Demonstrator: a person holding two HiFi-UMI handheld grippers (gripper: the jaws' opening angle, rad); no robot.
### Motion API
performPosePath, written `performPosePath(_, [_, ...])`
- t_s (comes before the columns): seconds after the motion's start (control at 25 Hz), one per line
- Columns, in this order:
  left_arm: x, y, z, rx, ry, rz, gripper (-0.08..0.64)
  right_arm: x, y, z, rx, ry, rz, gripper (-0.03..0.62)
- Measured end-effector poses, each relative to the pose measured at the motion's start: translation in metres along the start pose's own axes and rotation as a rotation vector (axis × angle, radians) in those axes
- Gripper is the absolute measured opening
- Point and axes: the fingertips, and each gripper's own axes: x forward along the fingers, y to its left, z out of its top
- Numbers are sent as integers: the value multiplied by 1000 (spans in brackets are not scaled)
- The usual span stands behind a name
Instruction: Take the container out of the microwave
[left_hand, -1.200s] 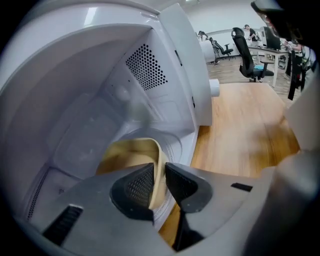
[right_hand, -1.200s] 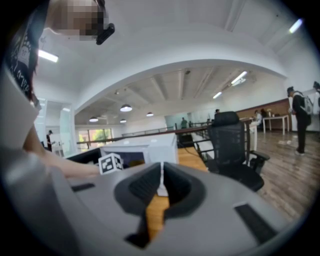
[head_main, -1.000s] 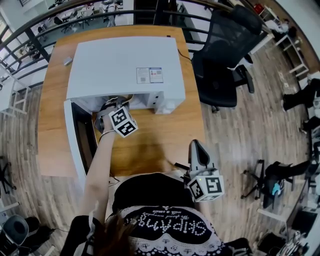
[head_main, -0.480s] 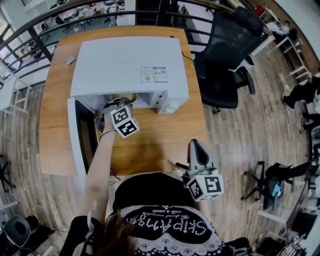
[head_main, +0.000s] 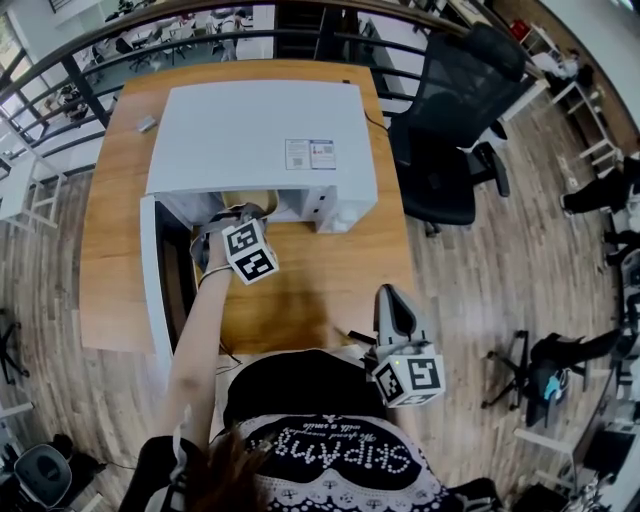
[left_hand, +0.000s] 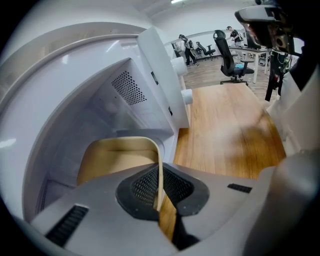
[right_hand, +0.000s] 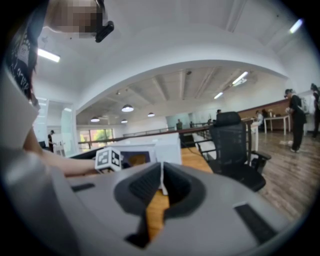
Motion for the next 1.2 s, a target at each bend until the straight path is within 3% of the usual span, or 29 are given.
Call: performPosePath(1.2, [-48, -48, 19, -40, 36, 19, 38, -35, -39, 1, 15, 3, 88, 37])
